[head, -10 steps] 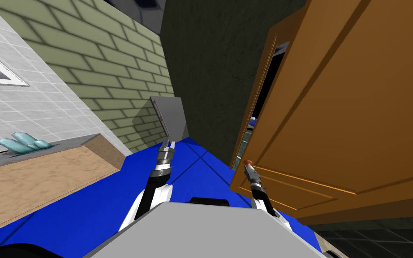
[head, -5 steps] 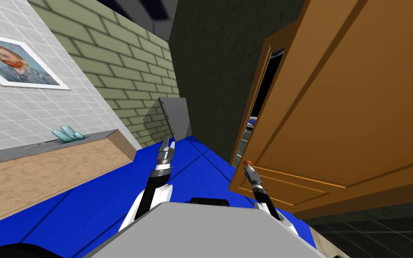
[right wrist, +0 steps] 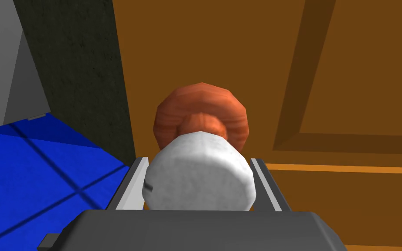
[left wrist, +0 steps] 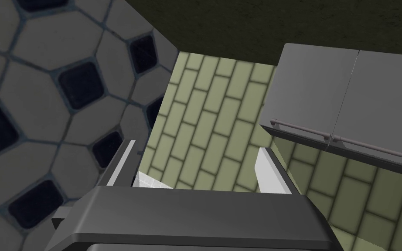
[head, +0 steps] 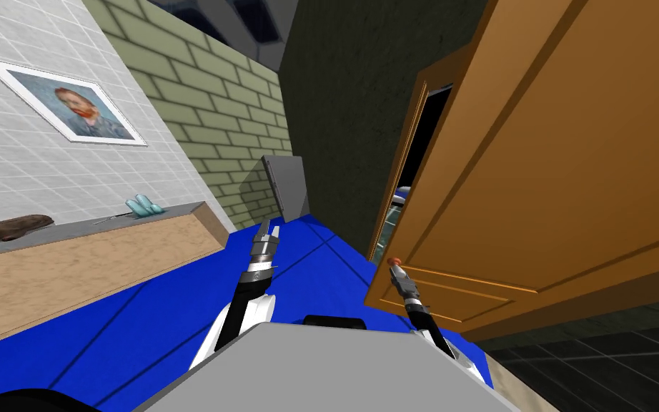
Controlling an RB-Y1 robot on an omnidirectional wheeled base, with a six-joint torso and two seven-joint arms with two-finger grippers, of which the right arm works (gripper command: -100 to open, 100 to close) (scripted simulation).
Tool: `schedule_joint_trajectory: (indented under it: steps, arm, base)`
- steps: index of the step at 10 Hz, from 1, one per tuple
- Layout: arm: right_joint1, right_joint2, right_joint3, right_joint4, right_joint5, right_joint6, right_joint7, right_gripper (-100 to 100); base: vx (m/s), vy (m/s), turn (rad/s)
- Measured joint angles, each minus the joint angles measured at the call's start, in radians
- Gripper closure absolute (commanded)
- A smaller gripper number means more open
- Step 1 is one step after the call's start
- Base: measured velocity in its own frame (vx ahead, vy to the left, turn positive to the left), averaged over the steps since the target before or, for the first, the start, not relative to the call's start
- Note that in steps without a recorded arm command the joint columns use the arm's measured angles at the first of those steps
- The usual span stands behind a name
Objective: Pull the door open
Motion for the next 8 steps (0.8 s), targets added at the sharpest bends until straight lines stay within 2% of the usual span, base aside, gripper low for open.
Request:
schedule_joint_trajectory:
  steps: [3,4,5,6,8]
  arm:
    - [0.016,-0.031,0.046,-0.005,0.023,-0.032,-0.047,100]
    - [0.028,-0.043,0.058,-0.017,0.028,-0.038,-0.058,100]
    - [0.032,-0.043,0.062,-0.016,0.03,-0.037,-0.061,100]
    - [0.044,-0.052,0.067,-0.023,0.033,-0.042,-0.066,100]
    - [0.051,-0.065,0.083,-0.015,0.042,-0.07,-0.087,100]
  base:
    - [-0.235,-0.044,0.089]
    - [-0.099,-0.013,0.015]
    - [-0.112,-0.008,0.087]
    - [-0.172,-0.046,0.087]
    - [-0.17,-0.081,0.122]
